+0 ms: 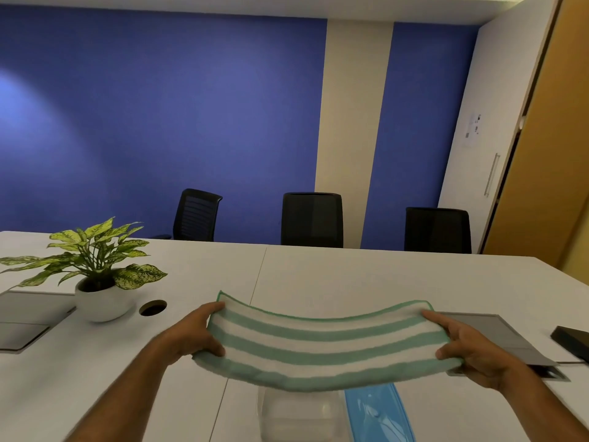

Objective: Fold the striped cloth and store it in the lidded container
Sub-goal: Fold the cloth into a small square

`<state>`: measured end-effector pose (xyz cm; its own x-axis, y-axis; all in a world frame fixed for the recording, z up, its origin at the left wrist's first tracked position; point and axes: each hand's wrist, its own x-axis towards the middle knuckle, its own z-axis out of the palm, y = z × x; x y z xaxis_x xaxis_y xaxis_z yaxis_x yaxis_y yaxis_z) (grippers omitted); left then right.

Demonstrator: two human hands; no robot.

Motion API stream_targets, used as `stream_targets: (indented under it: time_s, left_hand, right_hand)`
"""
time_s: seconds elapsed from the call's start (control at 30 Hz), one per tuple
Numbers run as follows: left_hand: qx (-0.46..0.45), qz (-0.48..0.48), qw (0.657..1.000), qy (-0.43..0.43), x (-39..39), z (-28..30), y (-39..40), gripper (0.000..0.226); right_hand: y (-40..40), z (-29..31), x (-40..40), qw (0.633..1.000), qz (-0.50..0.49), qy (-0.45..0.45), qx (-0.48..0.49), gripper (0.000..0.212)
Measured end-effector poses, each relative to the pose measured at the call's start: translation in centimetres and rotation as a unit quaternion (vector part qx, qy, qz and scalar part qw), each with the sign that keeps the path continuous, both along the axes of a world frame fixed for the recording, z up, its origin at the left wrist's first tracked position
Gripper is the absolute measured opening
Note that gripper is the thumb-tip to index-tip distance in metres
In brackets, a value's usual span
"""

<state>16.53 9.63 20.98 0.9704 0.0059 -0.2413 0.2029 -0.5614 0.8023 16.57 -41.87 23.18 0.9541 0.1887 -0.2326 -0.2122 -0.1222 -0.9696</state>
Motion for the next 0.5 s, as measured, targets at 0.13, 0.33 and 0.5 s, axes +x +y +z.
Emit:
stream_targets:
  time_s: [0.13,0.33,0.5]
  left_hand:
    - [-0.018,0.005,1.000,0.000,0.6,1.2,-1.7,0.098]
    - [-0.010,-0.026,1.000,0.003,1.1,2.6,-5.1,0.100]
    - [-0.009,-0.058,0.998,-0.019,1.3,3.2,-9.0,0.106]
  right_hand:
    - [2.2,0.6,0.0,1.000,0.017,-0.018,-0.012,0.095]
    - [5.0,-0.4,1.2,0.997,0.034,-0.028,-0.070,0.110]
    - [8.2,-0.2,1.2,0.991,0.064,-0.030,-0.117,0.101]
